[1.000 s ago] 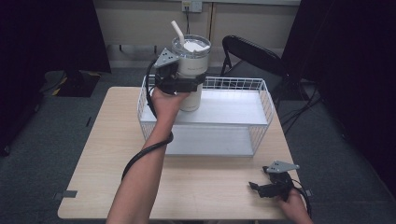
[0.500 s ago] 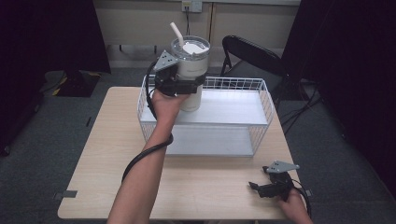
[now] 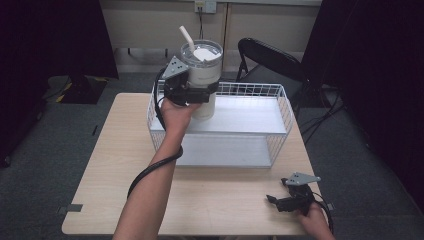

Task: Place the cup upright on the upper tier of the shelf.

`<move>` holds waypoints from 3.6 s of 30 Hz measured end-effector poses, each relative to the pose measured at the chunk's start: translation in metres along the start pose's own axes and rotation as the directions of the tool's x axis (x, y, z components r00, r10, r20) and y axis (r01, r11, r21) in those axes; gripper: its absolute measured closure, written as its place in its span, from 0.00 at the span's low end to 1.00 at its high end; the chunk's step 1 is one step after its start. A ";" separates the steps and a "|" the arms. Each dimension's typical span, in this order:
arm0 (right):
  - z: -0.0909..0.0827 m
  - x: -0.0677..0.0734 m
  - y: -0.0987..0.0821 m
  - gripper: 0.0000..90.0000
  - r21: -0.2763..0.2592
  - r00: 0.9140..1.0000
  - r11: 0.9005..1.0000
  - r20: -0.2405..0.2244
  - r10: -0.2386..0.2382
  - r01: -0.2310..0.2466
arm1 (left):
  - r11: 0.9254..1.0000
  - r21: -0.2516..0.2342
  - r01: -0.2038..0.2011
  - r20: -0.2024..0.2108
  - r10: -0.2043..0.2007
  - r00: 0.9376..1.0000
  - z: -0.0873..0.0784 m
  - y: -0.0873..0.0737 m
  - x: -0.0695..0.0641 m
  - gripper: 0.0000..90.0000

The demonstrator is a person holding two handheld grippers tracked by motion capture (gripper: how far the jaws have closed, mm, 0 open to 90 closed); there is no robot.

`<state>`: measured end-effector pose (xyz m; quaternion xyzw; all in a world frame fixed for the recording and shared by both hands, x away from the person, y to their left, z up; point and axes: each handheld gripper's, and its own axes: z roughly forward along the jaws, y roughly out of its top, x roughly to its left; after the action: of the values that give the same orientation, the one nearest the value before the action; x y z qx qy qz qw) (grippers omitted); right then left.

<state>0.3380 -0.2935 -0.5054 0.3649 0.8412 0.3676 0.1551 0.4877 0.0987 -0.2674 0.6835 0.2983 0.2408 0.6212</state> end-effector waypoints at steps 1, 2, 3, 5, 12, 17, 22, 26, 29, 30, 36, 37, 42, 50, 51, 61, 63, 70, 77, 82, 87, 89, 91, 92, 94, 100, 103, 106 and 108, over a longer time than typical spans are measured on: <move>0.000 0.000 0.000 0.12 0.000 1.000 1.000 0.000 0.000 0.000 | 1.000 -0.003 0.000 -0.004 0.000 1.000 0.000 0.000 0.000 0.08; 0.000 0.000 0.000 0.12 0.000 1.000 1.000 0.000 0.000 0.000 | 1.000 -0.011 -0.003 -0.003 0.003 1.000 0.000 -0.001 0.000 0.08; 0.000 0.000 0.000 0.12 0.000 1.000 1.000 0.000 0.000 0.000 | 1.000 -0.011 -0.003 -0.003 0.003 1.000 0.000 -0.001 0.000 0.08; 0.000 0.000 0.000 0.12 0.000 1.000 1.000 0.000 0.000 0.000 | 1.000 -0.007 -0.001 -0.006 0.001 1.000 -0.001 -0.001 0.000 0.08; 0.000 0.000 0.000 0.12 0.000 1.000 1.000 0.000 0.000 0.000 | 1.000 0.003 -0.004 -0.008 0.004 1.000 0.000 -0.001 0.000 0.08; 0.000 0.000 0.000 0.12 0.000 1.000 1.000 0.000 0.000 0.000 | 1.000 0.018 0.015 -0.006 -0.015 1.000 -0.001 -0.006 0.002 0.07; 0.000 0.000 0.000 0.12 0.000 1.000 1.000 0.000 0.000 0.000 | 0.999 0.028 0.019 -0.005 -0.019 1.000 -0.003 -0.012 0.003 0.07; 0.000 0.000 0.000 0.12 0.000 1.000 1.000 0.000 0.000 0.000 | 0.999 0.026 0.039 0.001 -0.039 0.999 -0.006 -0.017 0.003 0.07; 0.000 0.000 0.000 0.12 0.000 1.000 1.000 0.000 0.000 0.000 | 0.998 0.046 0.035 -0.003 -0.035 0.999 -0.008 -0.020 0.004 0.06; 0.000 0.000 0.000 0.12 0.000 1.000 1.000 0.000 0.000 0.000 | 0.998 0.043 0.044 -0.004 -0.044 0.999 -0.008 -0.022 0.004 0.06; 0.000 0.000 0.000 0.12 0.000 1.000 1.000 0.000 0.000 0.000 | 0.993 0.117 0.019 -0.041 -0.015 0.999 -0.006 -0.028 0.000 0.03; 0.000 0.000 0.000 0.12 0.000 1.000 1.000 0.000 0.001 -0.001 | 0.994 0.107 0.012 -0.045 -0.007 0.999 -0.008 -0.028 0.001 0.03; 0.000 0.000 0.000 0.12 0.000 1.000 1.000 0.000 0.000 0.000 | 0.990 0.137 0.020 -0.041 -0.015 0.999 -0.012 -0.029 0.002 0.03; 0.000 0.000 0.000 0.12 0.000 1.000 1.000 -0.001 0.001 -0.001 | 0.987 0.161 0.023 -0.051 -0.015 0.999 -0.024 -0.031 0.001 0.04; 0.000 0.000 0.000 0.12 0.001 1.000 1.000 -0.001 0.001 -0.001 | 0.987 0.160 0.023 -0.056 -0.014 0.998 -0.026 -0.031 0.001 0.04; 0.000 0.000 0.000 0.12 0.000 1.000 1.000 0.000 0.000 0.000 | 0.984 0.180 0.009 -0.019 -0.005 1.000 -0.052 -0.029 -0.002 0.06; 0.000 0.000 0.000 0.12 0.000 1.000 1.000 0.000 0.000 0.000 | 0.983 0.185 0.017 -0.003 -0.017 1.000 -0.061 -0.030 -0.001 0.07; 0.000 0.000 0.000 0.12 0.001 1.000 1.000 -0.001 0.002 -0.002 | 0.981 0.193 0.015 -0.021 -0.011 1.000 -0.078 -0.034 0.000 0.07; 0.000 0.000 0.000 0.12 0.002 1.000 1.000 -0.002 0.000 0.000 | 0.979 0.202 0.012 -0.006 -0.011 1.000 -0.098 -0.040 -0.004 0.08; 0.000 0.000 0.000 0.12 0.002 1.000 1.000 -0.002 0.000 0.000 | 0.978 0.207 0.003 0.006 -0.005 1.000 -0.112 -0.046 -0.008 0.08; 0.000 0.000 0.000 0.12 0.002 1.000 1.000 -0.002 0.000 0.000 | 0.977 0.211 0.010 0.019 -0.015 1.000 -0.123 -0.055 -0.011 0.09; 0.000 0.000 0.000 0.12 0.002 1.000 1.000 -0.002 0.000 0.000 | 0.977 0.214 0.006 0.025 -0.012 1.000 -0.126 -0.059 -0.012 0.09; 0.000 0.000 0.000 0.12 0.002 1.000 1.000 -0.002 0.000 0.000 | 0.978 0.208 0.008 0.029 -0.014 0.999 -0.129 -0.062 -0.014 0.09; 0.000 0.000 0.000 0.12 0.002 1.000 1.000 -0.002 0.000 0.000 | 0.978 0.208 0.007 0.036 -0.015 0.999 -0.130 -0.065 -0.015 0.09; 0.000 0.000 0.000 0.12 0.003 1.000 1.000 -0.002 0.000 0.000 | 0.978 0.206 0.004 0.041 -0.013 0.999 -0.133 -0.068 -0.016 0.09; 0.000 0.000 0.000 0.12 0.002 1.000 1.000 -0.002 0.000 0.000 | 0.976 0.218 0.000 0.063 -0.014 0.998 -0.140 -0.085 -0.020 0.10; 0.000 0.000 0.000 0.12 0.002 1.000 1.000 -0.002 0.000 0.000 | 0.975 0.223 0.004 0.066 -0.019 0.998 -0.143 -0.095 -0.021 0.10; 0.000 0.000 0.000 0.12 0.002 1.000 1.000 -0.002 0.000 0.000 | 0.973 0.231 0.007 0.070 -0.023 0.997 -0.146 -0.106 -0.022 0.10; 0.000 0.000 0.000 0.12 0.002 1.000 1.000 -0.002 0.000 0.000 | 0.972 0.235 0.016 0.073 -0.034 0.997 -0.148 -0.113 -0.021 0.10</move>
<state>0.3379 -0.2936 -0.5053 0.3647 0.8418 0.3669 0.1540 0.3575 0.1939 -0.3619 0.7568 0.3091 0.1696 0.5504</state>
